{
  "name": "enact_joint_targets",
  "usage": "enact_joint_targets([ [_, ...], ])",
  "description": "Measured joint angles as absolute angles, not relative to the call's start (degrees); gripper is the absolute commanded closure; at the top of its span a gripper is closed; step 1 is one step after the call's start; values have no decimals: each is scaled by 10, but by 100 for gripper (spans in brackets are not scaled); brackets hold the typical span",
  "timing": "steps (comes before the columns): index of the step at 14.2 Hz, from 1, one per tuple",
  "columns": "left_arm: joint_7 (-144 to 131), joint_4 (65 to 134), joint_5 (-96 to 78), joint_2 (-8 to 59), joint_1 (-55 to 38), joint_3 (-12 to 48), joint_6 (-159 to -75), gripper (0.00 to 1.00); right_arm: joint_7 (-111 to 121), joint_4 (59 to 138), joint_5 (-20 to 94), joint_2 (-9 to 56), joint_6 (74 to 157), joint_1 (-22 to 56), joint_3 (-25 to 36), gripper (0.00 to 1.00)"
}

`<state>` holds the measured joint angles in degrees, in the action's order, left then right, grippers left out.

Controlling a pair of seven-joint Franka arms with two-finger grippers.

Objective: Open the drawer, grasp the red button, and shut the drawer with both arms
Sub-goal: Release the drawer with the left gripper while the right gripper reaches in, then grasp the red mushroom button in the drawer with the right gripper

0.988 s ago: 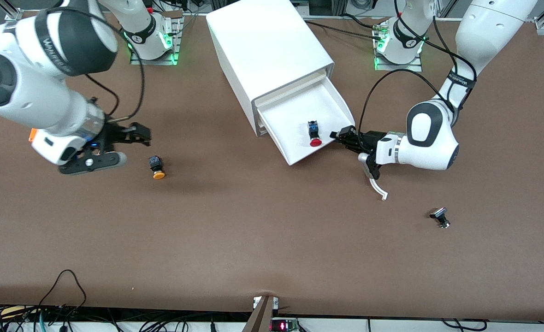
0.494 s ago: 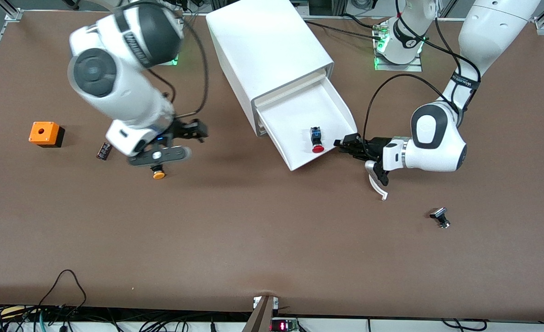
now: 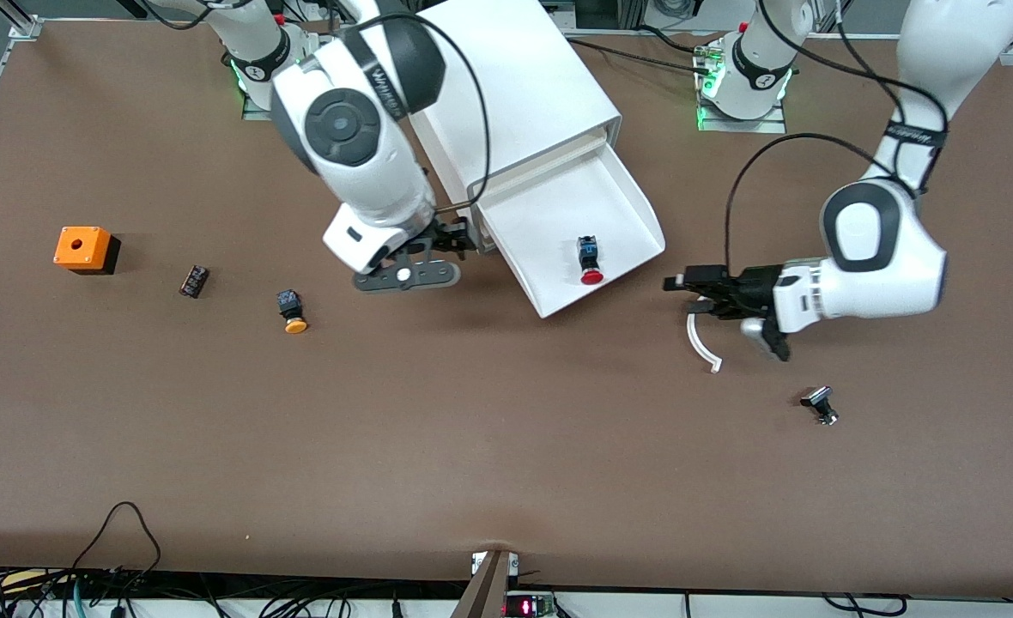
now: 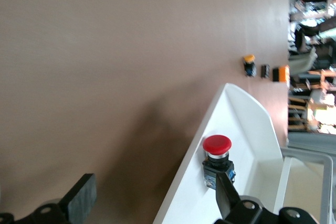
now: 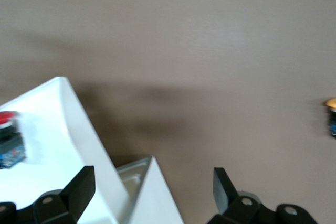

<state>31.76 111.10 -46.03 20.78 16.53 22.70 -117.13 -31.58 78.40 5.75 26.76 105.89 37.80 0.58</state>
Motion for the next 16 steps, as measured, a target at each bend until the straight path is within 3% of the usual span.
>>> enact_joint_targets([
  [4, 170, 1080, -257, 142, 183, 224, -1160, 0, -377, 693, 58, 323, 1060, 430, 6, 1],
  [8, 134, 1035, -121, 91, 182, 178, -1057, 0, -402, 622, 58, 383, 1081, 476, 6, 1],
  [16, 86, 1019, 2, -16, 163, 147, -988, 0, -448, 608, 58, 459, 1191, 529, 8, 2],
])
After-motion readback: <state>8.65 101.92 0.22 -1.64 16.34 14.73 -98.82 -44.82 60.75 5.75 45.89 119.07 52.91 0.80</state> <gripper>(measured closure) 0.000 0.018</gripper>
